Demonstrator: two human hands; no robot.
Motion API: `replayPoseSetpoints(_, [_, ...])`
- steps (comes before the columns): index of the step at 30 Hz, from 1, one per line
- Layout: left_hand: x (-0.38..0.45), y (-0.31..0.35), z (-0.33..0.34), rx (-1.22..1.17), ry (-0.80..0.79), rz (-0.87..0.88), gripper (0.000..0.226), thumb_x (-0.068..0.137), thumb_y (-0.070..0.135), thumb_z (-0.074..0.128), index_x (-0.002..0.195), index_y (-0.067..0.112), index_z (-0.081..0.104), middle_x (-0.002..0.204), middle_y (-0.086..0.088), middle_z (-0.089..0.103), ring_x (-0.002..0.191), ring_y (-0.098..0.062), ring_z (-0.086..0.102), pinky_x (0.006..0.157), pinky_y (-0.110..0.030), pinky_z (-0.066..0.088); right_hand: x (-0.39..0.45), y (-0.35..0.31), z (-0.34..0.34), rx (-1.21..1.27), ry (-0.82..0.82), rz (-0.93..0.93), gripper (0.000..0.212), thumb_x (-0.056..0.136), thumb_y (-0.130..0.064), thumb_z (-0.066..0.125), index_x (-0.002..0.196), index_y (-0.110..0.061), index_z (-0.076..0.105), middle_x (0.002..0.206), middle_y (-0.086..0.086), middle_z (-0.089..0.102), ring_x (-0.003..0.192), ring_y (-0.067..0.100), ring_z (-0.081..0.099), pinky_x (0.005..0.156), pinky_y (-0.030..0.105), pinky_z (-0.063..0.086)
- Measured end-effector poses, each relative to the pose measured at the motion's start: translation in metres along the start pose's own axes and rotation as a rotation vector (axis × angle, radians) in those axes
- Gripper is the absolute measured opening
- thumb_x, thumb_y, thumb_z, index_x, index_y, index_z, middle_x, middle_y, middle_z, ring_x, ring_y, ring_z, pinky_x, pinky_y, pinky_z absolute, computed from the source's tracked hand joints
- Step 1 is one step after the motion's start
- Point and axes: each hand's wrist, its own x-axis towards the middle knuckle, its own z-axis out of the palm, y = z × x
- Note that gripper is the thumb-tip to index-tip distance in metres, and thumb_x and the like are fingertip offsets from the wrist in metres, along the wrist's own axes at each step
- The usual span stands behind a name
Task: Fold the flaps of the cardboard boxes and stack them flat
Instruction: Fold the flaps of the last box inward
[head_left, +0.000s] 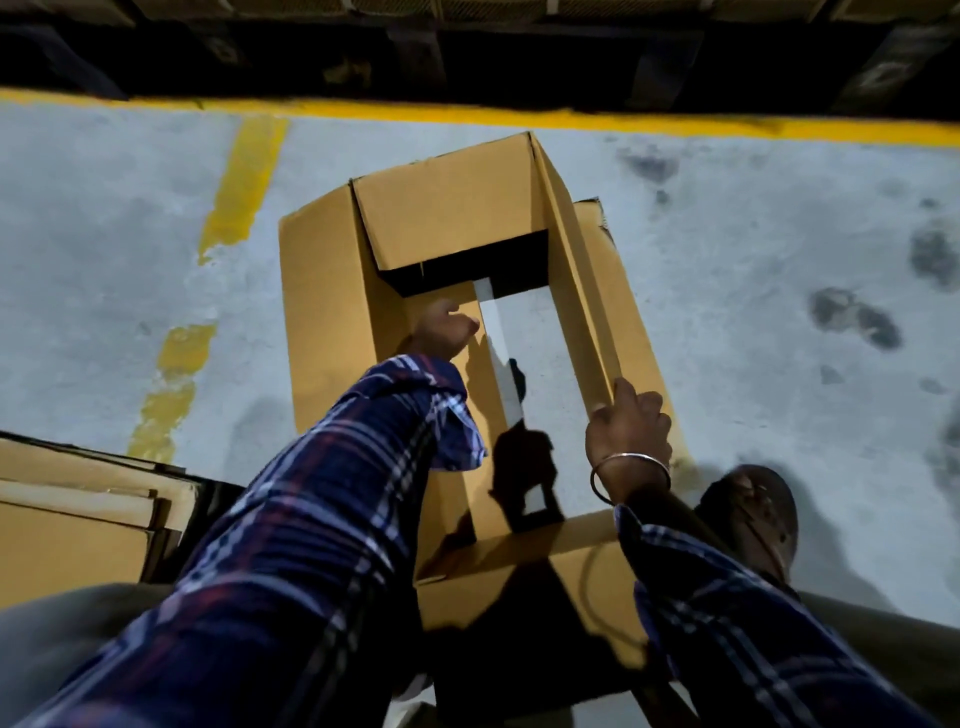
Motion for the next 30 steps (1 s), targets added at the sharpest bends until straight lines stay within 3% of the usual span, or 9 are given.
replayPoseSetpoints(3, [0.016, 0.013, 0.001, 0.184, -0.016, 0.035, 0.04, 0.099, 0.016, 0.067, 0.134, 0.002, 0.053, 0.099, -0.013, 0.061, 0.081, -0.023, 0.056, 0.072, -0.034, 0.04, 0.002, 0.004, 0.006, 0.036, 0.027, -0.002, 0.041, 0.103, -0.028, 0.048, 0.144, -0.02, 0.045, 0.139, 0.017, 0.041, 0.124, 0.042, 0.041, 0.097, 0.054, 0.04])
replayPoseSetpoints(5, [0.023, 0.011, -0.002, 0.423, 0.024, 0.063, 0.063, 0.099, 0.02, 0.066, 0.153, 0.006, 0.038, 0.143, -0.011, 0.054, 0.117, -0.032, 0.057, 0.089, -0.038, 0.047, 0.001, 0.005, 0.01, 0.06, 0.047, 0.008, 0.042, 0.103, -0.03, 0.049, 0.144, -0.023, 0.046, 0.138, 0.015, 0.043, 0.124, 0.041, 0.042, 0.096, 0.052, 0.042])
replayPoseSetpoints(7, [0.031, 0.004, -0.007, 0.588, 0.028, 0.113, 0.076, 0.098, 0.02, 0.065, 0.161, 0.008, 0.025, 0.169, -0.01, 0.022, 0.141, -0.038, 0.043, 0.107, -0.041, 0.044, -0.001, 0.003, 0.011, 0.063, 0.072, 0.015, 0.042, 0.103, -0.031, 0.051, 0.144, -0.024, 0.047, 0.137, 0.014, 0.044, 0.123, 0.041, 0.043, 0.095, 0.051, 0.043])
replayPoseSetpoints(9, [0.039, 0.003, -0.016, 0.608, 0.042, 0.156, 0.082, 0.095, 0.019, 0.07, 0.161, 0.008, 0.022, 0.171, -0.01, 0.014, 0.143, -0.039, 0.041, 0.107, -0.041, 0.043, -0.001, 0.001, 0.012, 0.071, 0.09, 0.028, 0.041, 0.102, -0.031, 0.053, 0.142, -0.024, 0.049, 0.136, 0.013, 0.046, 0.122, 0.041, 0.044, 0.095, 0.051, 0.042])
replayPoseSetpoints(13, [0.035, 0.002, -0.037, 0.447, 0.202, 0.357, 0.066, 0.1, 0.025, 0.064, 0.157, 0.008, 0.037, 0.157, -0.013, 0.046, 0.141, -0.033, 0.046, 0.112, -0.041, 0.043, -0.001, -0.003, 0.013, 0.071, 0.113, 0.041, 0.039, 0.1, -0.032, 0.056, 0.138, -0.025, 0.052, 0.134, 0.012, 0.047, 0.121, 0.039, 0.046, 0.093, 0.05, 0.044])
replayPoseSetpoints(18, [-0.002, 0.004, -0.037, 0.119, 0.601, 0.633, 0.071, 0.1, 0.024, 0.06, 0.163, 0.019, 0.027, 0.165, -0.005, 0.035, 0.149, -0.018, 0.039, 0.114, -0.028, 0.04, -0.004, -0.008, 0.015, 0.062, 0.137, 0.045, 0.037, 0.097, -0.031, 0.06, 0.133, -0.024, 0.055, 0.129, 0.014, 0.051, 0.118, 0.041, 0.048, 0.09, 0.051, 0.046])
replayPoseSetpoints(21, [0.013, 0.039, -0.053, 0.229, 0.665, 0.762, 0.08, 0.099, 0.023, 0.059, 0.165, 0.015, 0.014, 0.171, -0.006, 0.018, 0.155, -0.021, 0.025, 0.121, -0.029, 0.029, -0.004, -0.009, 0.016, 0.047, 0.15, 0.039, 0.038, 0.096, -0.03, 0.062, 0.133, -0.023, 0.056, 0.127, 0.014, 0.052, 0.116, 0.041, 0.049, 0.088, 0.05, 0.047])
replayPoseSetpoints(26, [0.073, 0.104, -0.085, 0.702, 0.435, 0.43, 0.093, 0.097, 0.039, 0.064, 0.165, 0.016, 0.004, 0.173, -0.006, -0.001, 0.158, -0.035, 0.0, 0.124, -0.058, 0.012, -0.007, -0.008, 0.014, -0.001, 0.13, 0.023, 0.04, 0.097, -0.031, 0.06, 0.136, -0.024, 0.055, 0.129, 0.013, 0.052, 0.116, 0.038, 0.049, 0.083, 0.046, 0.049])
replayPoseSetpoints(30, [0.118, 0.115, -0.101, 0.909, 0.243, 0.258, 0.086, 0.093, 0.056, 0.066, 0.159, 0.021, 0.024, 0.169, -0.006, 0.021, 0.156, -0.036, 0.013, 0.122, -0.061, 0.016, -0.003, -0.011, 0.014, -0.022, 0.11, 0.022, 0.042, 0.099, -0.035, 0.054, 0.14, -0.027, 0.052, 0.131, 0.009, 0.052, 0.114, 0.034, 0.051, 0.082, 0.043, 0.05])
